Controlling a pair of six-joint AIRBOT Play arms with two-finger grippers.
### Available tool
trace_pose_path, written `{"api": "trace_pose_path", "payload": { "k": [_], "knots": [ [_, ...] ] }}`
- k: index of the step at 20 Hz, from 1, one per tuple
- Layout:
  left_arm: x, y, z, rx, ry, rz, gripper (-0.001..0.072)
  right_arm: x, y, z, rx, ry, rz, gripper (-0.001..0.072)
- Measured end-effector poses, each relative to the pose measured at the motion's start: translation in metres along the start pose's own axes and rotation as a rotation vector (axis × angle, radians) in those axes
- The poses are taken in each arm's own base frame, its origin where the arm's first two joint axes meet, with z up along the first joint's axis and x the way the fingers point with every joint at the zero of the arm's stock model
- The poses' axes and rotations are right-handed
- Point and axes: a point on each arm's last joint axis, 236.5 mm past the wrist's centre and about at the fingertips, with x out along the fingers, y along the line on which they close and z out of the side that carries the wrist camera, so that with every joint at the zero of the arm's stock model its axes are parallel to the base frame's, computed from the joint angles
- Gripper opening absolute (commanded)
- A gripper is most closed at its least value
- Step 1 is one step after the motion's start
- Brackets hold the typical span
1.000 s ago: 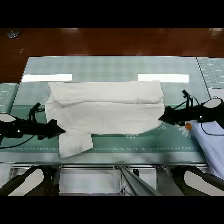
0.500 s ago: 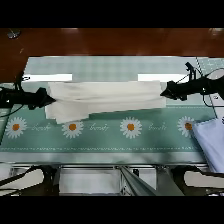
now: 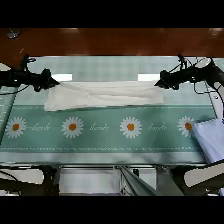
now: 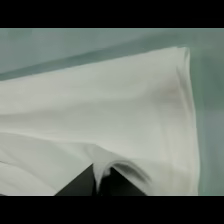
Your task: Fold the shirts.
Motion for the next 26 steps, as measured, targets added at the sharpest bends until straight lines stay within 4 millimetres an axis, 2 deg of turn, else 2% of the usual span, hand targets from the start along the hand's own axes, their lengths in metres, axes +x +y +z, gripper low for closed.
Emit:
{"api": "trace_pose_path", "payload": {
  "k": [1, 4, 5, 9, 11, 14, 15, 17, 18, 20, 21, 22, 23, 24, 26],
  "knots": [
    [0.002, -0.001, 0.002, -0.002, 0.000, 0.000, 0.0692, 0.003, -0.001, 0.002, 0.007, 0.000, -0.001, 0.0630],
    [-0.003, 0.004, 0.000, 0.017, 0.044, 0.024, 0.0700, -0.002, -0.005, 0.010, 0.010, -0.007, 0.005, 0.0630],
    [-0.010, 0.013, -0.002, 0.032, 0.069, 0.061, 0.0700, -0.008, -0.010, 0.013, 0.015, -0.010, 0.003, 0.0630],
    [-0.057, 0.082, -0.028, -0.014, 0.199, 0.330, 0.0700, -0.030, -0.049, 0.005, 0.044, 0.038, -0.054, 0.0630],
    [-0.079, 0.103, -0.037, -0.039, 0.201, 0.422, 0.0700, -0.031, -0.065, -0.005, 0.069, 0.077, -0.081, 0.0630],
    [-0.088, 0.093, -0.041, 0.001, 0.120, 0.430, 0.0700, -0.019, -0.069, -0.016, 0.090, 0.124, -0.071, 0.0630],
    [-0.088, 0.083, -0.042, 0.026, 0.082, 0.411, 0.0700, -0.013, -0.065, -0.019, 0.089, 0.138, -0.054, 0.0629],
    [-0.081, 0.048, -0.039, 0.084, -0.011, 0.330, 0.0700, 0.001, -0.050, -0.024, 0.087, 0.159, -0.012, 0.0612],
    [-0.076, 0.027, -0.040, 0.116, -0.047, 0.281, 0.0700, 0.008, -0.040, -0.027, 0.081, 0.171, 0.011, 0.0511],
    [-0.064, -0.012, -0.045, 0.181, -0.079, 0.198, 0.0700, 0.022, -0.029, -0.034, 0.048, 0.193, 0.017, 0.0020],
    [-0.055, -0.033, -0.051, 0.216, -0.080, 0.155, 0.0692, 0.026, -0.022, -0.035, 0.036, 0.197, 0.027, 0.0021],
    [-0.047, -0.051, -0.056, 0.248, -0.082, 0.123, 0.0545, 0.027, -0.014, -0.035, 0.022, 0.200, 0.042, 0.0021],
    [-0.038, -0.067, -0.063, 0.280, -0.076, 0.097, 0.0263, 0.026, -0.008, -0.037, 0.012, 0.207, 0.050, 0.0021],
    [-0.028, -0.081, -0.067, 0.310, -0.083, 0.078, 0.0037, 0.022, -0.002, -0.037, -0.003, 0.210, 0.055, 0.0021],
    [-0.009, -0.106, -0.071, 0.358, -0.098, 0.042, 0.0032, 0.005, 0.009, -0.039, -0.052, 0.205, 0.053, 0.0021]
  ]
}}
